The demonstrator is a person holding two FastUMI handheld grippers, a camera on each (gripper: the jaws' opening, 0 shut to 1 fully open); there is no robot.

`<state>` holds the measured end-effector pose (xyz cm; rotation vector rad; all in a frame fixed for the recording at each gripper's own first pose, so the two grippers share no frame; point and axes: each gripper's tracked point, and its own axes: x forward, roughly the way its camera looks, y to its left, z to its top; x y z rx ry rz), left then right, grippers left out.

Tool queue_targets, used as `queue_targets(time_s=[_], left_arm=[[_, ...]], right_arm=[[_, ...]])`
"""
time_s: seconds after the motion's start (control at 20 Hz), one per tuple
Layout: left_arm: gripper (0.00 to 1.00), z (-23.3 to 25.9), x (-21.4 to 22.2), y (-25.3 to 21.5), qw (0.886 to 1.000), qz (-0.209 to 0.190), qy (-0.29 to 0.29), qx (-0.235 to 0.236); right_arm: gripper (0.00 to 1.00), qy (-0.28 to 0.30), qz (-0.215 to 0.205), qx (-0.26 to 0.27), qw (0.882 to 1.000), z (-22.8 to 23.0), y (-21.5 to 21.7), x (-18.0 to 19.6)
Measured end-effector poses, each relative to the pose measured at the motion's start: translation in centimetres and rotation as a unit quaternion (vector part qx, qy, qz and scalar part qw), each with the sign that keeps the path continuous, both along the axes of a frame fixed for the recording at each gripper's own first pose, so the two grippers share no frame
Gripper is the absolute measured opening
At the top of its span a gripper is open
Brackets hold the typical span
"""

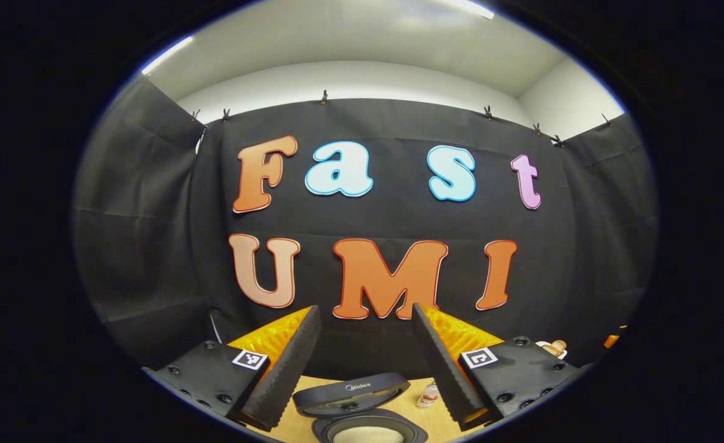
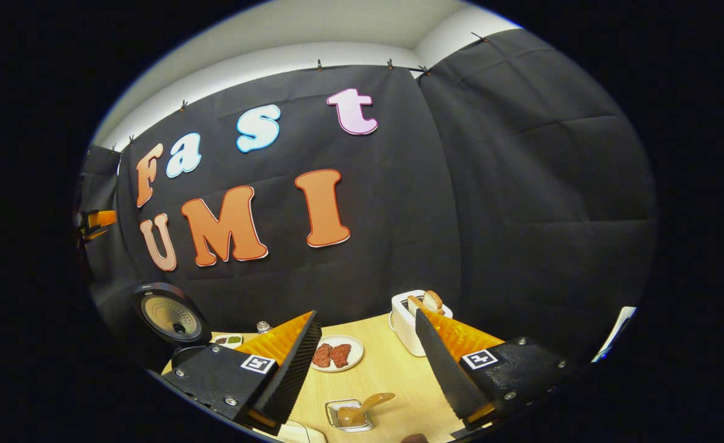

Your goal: Close the left gripper, press the button to open the rice cooker; take a wooden spoon from the chopstick holder with the right hand, scoop a spoonful of rice and pour it into the rice cooker, then put the wooden spoon back into the chopstick holder.

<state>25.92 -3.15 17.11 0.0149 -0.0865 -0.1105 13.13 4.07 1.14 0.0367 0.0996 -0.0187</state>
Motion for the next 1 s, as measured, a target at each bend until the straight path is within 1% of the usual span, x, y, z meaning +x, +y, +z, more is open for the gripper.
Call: queue_targets(time_s=[0.1,0.2,0.35,0.4,0.5,0.55,0.6,0.65,0.7,0.75,0.85,0.9,0.95,1.0], left_arm=[[0.99,-0.6,2.3,0.2,1.0,0.009,0.008,0.004],[0.99,-2.4,4.6,0.1,0.999,0.014,0.029,0.007],[0.99,-6.6,8.0,-0.2,0.997,0.011,0.075,0.001],[0.96,-8.3,9.0,0.1,0.996,0.016,0.091,0.004],[0.96,-11.6,10.5,0.7,0.992,0.025,0.121,0.006],[0.99,-13.0,11.0,0.9,0.99,0.029,0.134,0.003],[0.96,-14.2,11.1,1.3,0.989,0.034,0.145,-0.003],[1.0,-14.9,11.2,1.6,0.989,0.036,0.144,-0.009],[0.99,-15.6,11.2,1.7,0.989,0.037,0.146,-0.009],[0.97,-16.5,11.1,1.7,0.987,0.036,0.156,-0.004],[0.99,-18.9,10.3,1.8,0.983,0.038,0.178,0.008],[0.97,-18.9,9.5,1.9,0.984,0.036,0.175,0.001],[0.98,-18.7,9.5,1.4,0.985,0.033,0.169,-0.015],[0.99,-19.5,8.5,1.2,0.983,0.031,0.178,-0.021]], right_arm=[[0.94,0.001,0.001,0.001,1.0,0.2,0.5,-0.3],[0.95,-0.003,0.001,0.003,1.0,0.6,0.6,-0.6],[0.94,-0.003,0.004,0.006,1.0,0.7,1.0,-0.8],[0.94,-0.003,0.004,0.007,1.0,0.6,1.1,-1.0],[0.95,-0.002,0.007,0.002,1.0,0.5,1.2,-1.1],[0.95,0.0,0.007,0.0,1.0,0.3,1.2,-1.0],[0.94,0.003,0.008,-0.001,1.0,0.2,1.3,-1.1],[0.94,0.004,0.008,-0.001,1.0,0.1,1.3,-1.0],[0.94,0.005,0.009,0.0,1.0,0.1,1.3,-0.9],[0.95,0.007,0.01,0.002,1.0,-0.1,1.3,-0.8],[0.95,0.011,0.013,0.007,1.0,-0.3,1.5,-0.7],[0.95,0.011,0.015,0.009,1.0,-0.3,1.6,-0.6],[0.94,0.011,0.016,0.009,1.0,-0.3,1.7,-0.4],[0.94,0.011,0.018,0.009,1.0,-0.3,1.8,-0.4]])
